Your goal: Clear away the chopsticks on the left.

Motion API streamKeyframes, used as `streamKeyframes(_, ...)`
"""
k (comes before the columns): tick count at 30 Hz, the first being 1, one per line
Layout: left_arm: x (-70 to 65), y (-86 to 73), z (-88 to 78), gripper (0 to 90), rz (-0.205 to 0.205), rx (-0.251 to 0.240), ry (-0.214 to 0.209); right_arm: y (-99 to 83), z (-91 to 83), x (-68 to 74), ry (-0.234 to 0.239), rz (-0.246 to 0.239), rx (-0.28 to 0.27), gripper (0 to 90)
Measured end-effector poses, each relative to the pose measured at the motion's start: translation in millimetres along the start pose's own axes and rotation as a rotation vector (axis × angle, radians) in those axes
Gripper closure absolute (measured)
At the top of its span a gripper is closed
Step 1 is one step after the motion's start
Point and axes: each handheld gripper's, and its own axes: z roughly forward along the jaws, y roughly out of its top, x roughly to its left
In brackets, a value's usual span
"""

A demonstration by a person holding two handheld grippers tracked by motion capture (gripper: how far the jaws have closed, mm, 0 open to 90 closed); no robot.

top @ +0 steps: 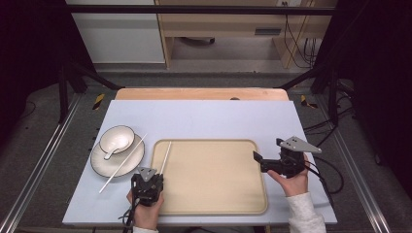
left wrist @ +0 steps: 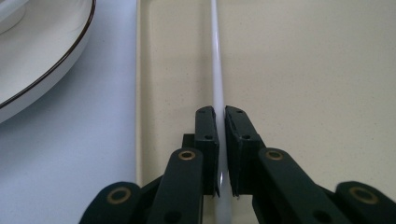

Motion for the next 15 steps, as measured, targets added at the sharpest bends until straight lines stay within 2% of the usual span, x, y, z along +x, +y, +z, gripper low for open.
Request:
streamKeyframes(5,0.7,2.2,-2.4,81.5,0.002,-0.011,-0.012,0.1,-0.1,0.0,-0.001,0.002,-0.001,3.2)
streamKeyframes(7,1.5,5.7,-6.3,80.6,0.018,-0.021,-0.017,0.2,-0.3,-0.1,-0.002,0.002,-0.003,3.3)
streamKeyframes(8,3.3,10.5,-9.8,78.8,0.021,-0.036,-0.038,0.3,-1.0,-0.4,-0.001,0.003,-0.003,3.2)
streamKeyframes(11,5.2,15.0,-13.2,77.2,0.041,-0.052,-0.058,0.6,-1.5,-0.4,-0.001,0.008,-0.008,3.2)
streamKeyframes(13,8.3,19.4,-16.4,74.9,0.061,-0.06,-0.1,1.0,-2.7,-1.1,0.0,0.008,-0.01,3.2)
streamKeyframes(15,8.9,22.7,-18.1,72.3,0.078,-0.07,-0.124,1.2,-3.3,-1.4,-0.002,0.009,-0.013,3.2)
